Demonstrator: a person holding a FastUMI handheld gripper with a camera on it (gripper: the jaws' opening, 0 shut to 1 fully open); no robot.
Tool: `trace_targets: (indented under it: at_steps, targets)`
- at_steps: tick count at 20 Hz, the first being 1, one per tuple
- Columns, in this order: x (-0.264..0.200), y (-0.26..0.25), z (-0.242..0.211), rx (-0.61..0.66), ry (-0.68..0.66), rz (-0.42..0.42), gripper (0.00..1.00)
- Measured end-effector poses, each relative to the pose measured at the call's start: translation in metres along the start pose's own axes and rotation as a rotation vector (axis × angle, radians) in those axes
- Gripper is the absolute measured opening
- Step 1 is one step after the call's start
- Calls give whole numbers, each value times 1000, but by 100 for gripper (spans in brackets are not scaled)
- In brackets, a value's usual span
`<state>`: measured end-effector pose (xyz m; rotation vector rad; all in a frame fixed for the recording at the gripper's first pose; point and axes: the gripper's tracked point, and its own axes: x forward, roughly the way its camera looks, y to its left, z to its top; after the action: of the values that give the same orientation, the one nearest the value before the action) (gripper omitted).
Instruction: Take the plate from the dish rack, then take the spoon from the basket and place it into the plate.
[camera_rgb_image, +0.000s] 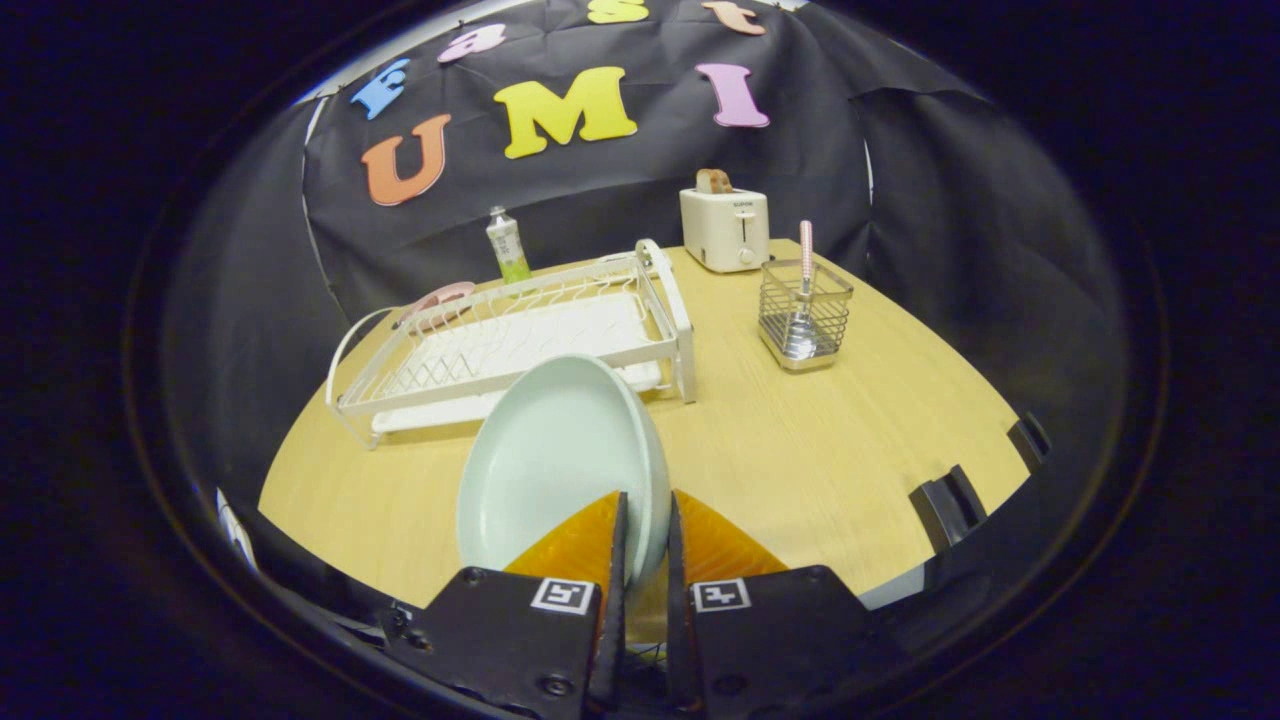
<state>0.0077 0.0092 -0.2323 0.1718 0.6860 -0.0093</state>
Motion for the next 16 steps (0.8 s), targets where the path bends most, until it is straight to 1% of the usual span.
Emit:
trace_targets:
  at_steps: [3,4,7,9,11,12,13,14,15,16]
  targets:
    - [11,0,-8,22,17,75,26]
    - [13,-1,-10,18,19,87,27]
    - [26,-7,-16,18,37,89,32]
    - [31,-7,-17,36,56,112,35]
    - [32,-16,-13,27,47,93,36]
    - [30,-22,-5,20,23,75,35]
    - [35,-24,-1,7,-2,80,33]
    - [25,-25,7,-8,-22,91,35]
    - [27,-29,12,-18,-49,94,44]
    - [21,-36,23,-25,-84,91,49]
